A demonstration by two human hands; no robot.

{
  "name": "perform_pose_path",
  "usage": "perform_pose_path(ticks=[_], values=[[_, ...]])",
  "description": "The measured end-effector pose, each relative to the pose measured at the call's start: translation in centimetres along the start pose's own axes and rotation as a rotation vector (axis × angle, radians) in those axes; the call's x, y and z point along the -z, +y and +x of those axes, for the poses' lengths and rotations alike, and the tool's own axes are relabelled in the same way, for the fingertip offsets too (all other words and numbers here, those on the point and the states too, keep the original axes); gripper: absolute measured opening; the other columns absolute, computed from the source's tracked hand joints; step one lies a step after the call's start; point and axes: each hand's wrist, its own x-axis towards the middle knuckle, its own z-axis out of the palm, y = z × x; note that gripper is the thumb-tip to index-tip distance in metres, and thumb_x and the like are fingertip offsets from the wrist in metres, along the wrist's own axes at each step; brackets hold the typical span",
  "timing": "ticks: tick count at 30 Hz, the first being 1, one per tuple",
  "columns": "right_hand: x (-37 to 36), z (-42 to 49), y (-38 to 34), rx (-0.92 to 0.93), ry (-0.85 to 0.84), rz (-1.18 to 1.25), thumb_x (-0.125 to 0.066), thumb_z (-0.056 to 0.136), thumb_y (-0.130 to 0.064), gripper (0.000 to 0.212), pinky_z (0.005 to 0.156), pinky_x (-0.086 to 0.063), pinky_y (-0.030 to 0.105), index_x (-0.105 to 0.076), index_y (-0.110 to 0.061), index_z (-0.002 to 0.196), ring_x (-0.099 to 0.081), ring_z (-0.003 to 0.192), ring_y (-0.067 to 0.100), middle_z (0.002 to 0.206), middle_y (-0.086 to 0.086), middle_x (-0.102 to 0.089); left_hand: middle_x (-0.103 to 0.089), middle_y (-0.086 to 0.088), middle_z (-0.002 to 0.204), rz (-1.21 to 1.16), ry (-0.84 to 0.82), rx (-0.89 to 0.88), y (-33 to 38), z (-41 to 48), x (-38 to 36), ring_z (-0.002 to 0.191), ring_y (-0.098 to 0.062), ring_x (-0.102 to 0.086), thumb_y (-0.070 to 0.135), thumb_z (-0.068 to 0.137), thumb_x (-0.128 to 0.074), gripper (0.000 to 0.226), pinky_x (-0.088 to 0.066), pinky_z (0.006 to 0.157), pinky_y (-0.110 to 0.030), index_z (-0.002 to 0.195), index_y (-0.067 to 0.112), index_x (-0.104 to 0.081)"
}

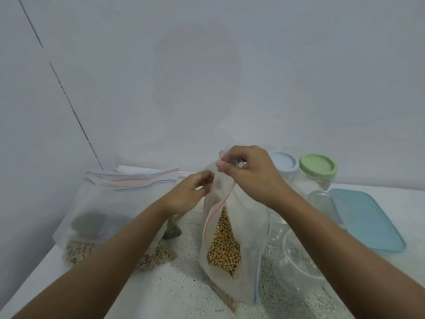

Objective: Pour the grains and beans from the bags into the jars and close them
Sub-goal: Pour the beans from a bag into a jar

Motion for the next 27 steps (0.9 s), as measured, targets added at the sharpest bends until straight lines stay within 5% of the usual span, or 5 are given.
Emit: perform_pose_path(ticks=[5, 12, 20, 27], values=[[1.9, -0.7, -0.7, -0.023, 0.045, 0.136, -0.075, 0.091, -0.023, 0.016, 0.061, -0.041, 0.024, -0.077, -0.016, 0.076, -0.053, 0.062, 0.008, 0.061, -0.013, -0.062, -0.070, -0.011, 0.103, 0.049, 0.052, -0.042, 1.5, -0.6, 1.8, 0.098, -0.022, -0.068, 0.014, 0.103, -0.058, 0.010, -0.056, 0.089, -0.045, 0.106, 0.009, -0.067], [4.4, -1.7, -2.9, 0.023, 0.089, 0.292, -0.071, 0.094, -0.018, 0.020, 0.055, -0.039, 0.013, -0.076, -0.004, 0.081, -0.053, 0.056, 0.007, 0.058, -0.014, -0.064, -0.070, -0.007, 0.090, 0.021, 0.067, -0.150, 5.5, -2.1, 4.8, 0.086, -0.012, -0.064, 0.014, 0.101, -0.060, 0.012, -0.047, 0.080, -0.017, 0.098, 0.015, -0.071], [5.3, -1.5, -3.2, 0.037, 0.105, 0.456, -0.068, 0.097, -0.015, 0.023, 0.055, -0.046, 0.033, -0.073, 0.003, 0.084, -0.054, 0.060, 0.028, 0.066, 0.002, -0.066, -0.070, -0.003, 0.082, 0.035, 0.117, -0.216, 7.5, -2.8, 7.0, 0.080, -0.016, -0.062, 0.019, 0.099, -0.061, 0.018, -0.049, 0.080, -0.018, 0.094, 0.028, -0.074], [4.3, -1.3, -2.1, 0.052, 0.073, 0.389, -0.066, 0.097, -0.011, 0.019, 0.058, -0.046, 0.021, -0.074, 0.004, 0.088, -0.056, 0.058, 0.005, 0.066, -0.009, -0.069, -0.073, 0.000, 0.090, 0.082, 0.154, -0.122, 5.8, -3.4, 7.0, 0.088, -0.011, -0.065, 0.036, 0.094, -0.063, 0.018, -0.048, 0.085, -0.024, 0.103, 0.026, -0.074]])
